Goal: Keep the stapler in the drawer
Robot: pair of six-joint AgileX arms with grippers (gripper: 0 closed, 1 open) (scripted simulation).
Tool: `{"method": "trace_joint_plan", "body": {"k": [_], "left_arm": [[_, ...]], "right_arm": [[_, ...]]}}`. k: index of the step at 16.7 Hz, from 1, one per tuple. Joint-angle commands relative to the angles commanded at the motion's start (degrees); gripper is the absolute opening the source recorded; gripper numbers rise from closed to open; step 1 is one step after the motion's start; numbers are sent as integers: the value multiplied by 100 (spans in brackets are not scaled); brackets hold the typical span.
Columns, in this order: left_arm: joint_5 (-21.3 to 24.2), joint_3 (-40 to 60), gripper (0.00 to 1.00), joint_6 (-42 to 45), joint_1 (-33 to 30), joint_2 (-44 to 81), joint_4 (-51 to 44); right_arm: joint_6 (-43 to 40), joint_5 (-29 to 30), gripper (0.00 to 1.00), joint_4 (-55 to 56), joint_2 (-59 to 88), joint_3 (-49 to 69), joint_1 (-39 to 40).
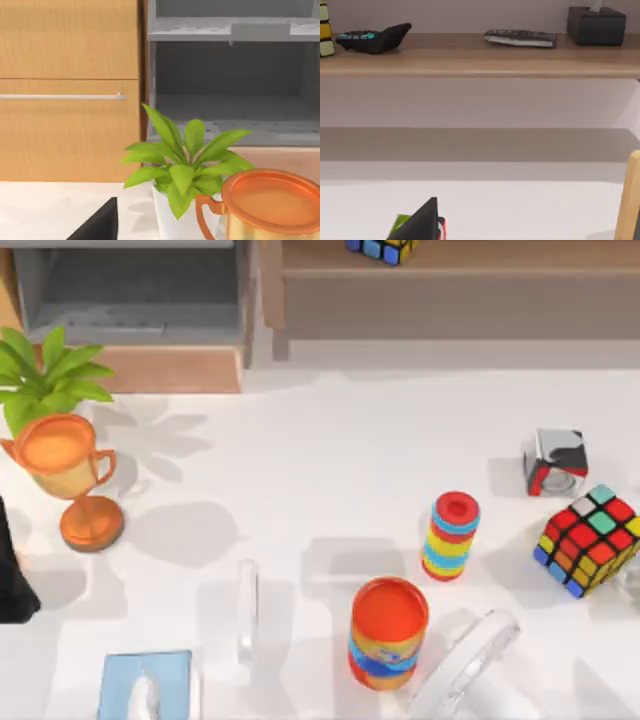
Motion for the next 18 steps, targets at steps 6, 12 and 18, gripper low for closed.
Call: {"method": "trace_joint_plan", "body": {"k": [6,12,18], "left_arm": [[91,290,100,448,179,564,325],[569,1435,100,2178,747,2946,1590],[1296,3021,100,4524,1395,6371,3308]], "right_arm": [[0,0,100,0,0,0,0],[0,0,100,0,0,0,0],[0,0,100,0,0,0,0]]}}
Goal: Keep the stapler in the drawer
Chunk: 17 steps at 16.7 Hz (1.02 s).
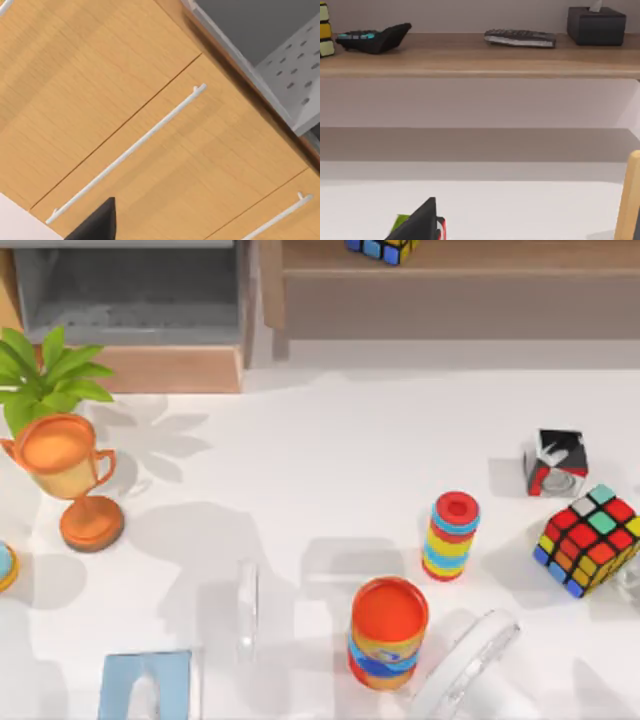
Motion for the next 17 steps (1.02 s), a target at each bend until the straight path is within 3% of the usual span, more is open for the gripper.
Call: {"method": "trace_joint_plan", "body": {"k": [10,17], "left_arm": [[1087,2549,100,3570,806,5262,2673],[1370,3281,100,4555,1006,6697,3424]], "right_arm": [[0,0,100,0,0,0,0],[0,0,100,0,0,0,0]]}}
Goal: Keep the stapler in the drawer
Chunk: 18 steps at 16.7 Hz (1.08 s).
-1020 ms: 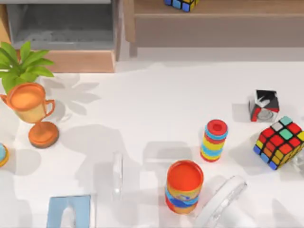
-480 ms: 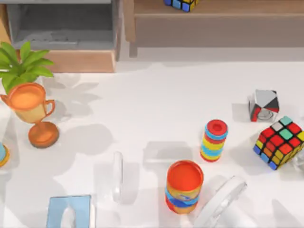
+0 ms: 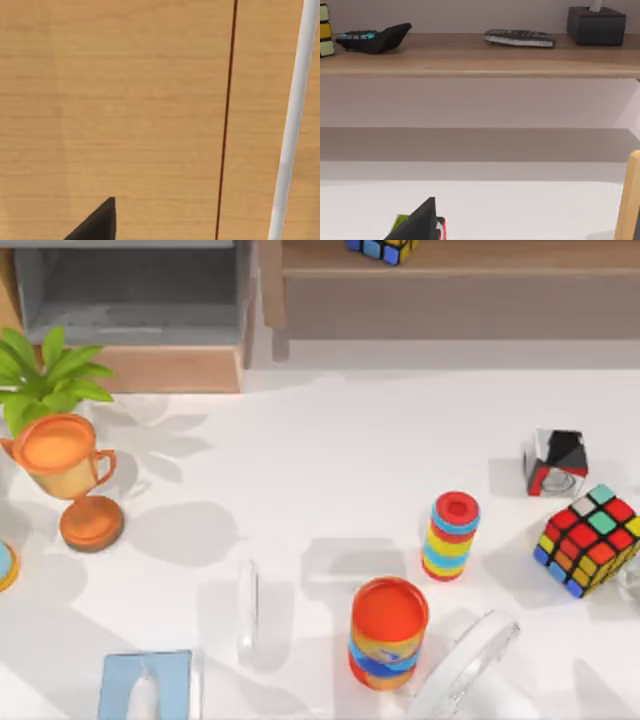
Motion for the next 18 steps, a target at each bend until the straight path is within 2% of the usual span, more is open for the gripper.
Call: {"method": "trace_joint_plan", "body": {"k": [5,11,15,18], "left_arm": [[-14,-4,100,-6,-32,-5,-21],[-133,606,100,-4,-136,283,-320],[-142,656,100,-4,-146,307,-346],[-142,656,77,-4,-146,307,-346]], "right_arm": [[0,0,100,0,0,0,0],[0,0,100,0,0,0,0],[0,0,100,0,0,0,0],[0,0,100,0,0,0,0]]}}
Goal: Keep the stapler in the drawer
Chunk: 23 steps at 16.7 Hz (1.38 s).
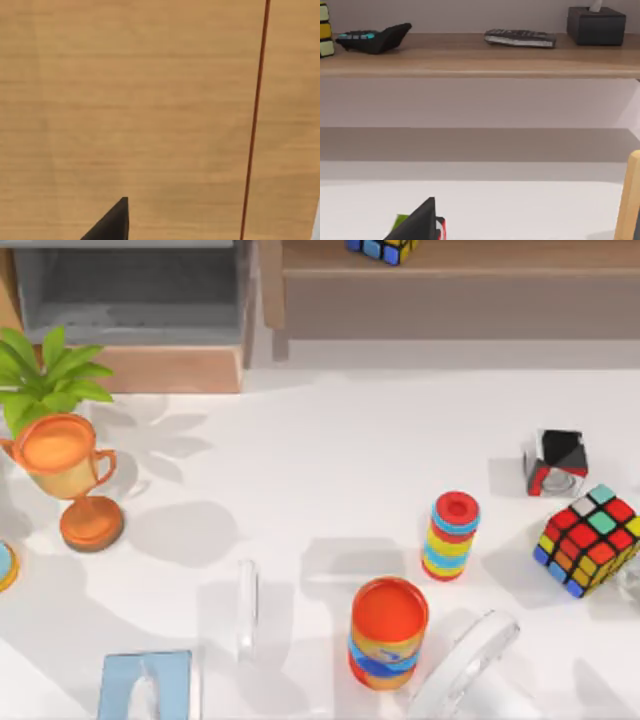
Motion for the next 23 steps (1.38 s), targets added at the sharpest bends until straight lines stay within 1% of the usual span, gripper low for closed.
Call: {"method": "trace_joint_plan", "body": {"k": [10,11,20,23], "left_arm": [[0,0,2,0,0,0,0],[0,0,0,0,0,0,0],[8,-26,0,-30,25,36,-39],[129,-432,0,-36,110,-174,183]], "right_arm": [[0,0,100,0,0,0,0],[0,0,100,0,0,0,0],[0,0,100,0,0,0,0],[0,0,100,0,0,0,0]]}}
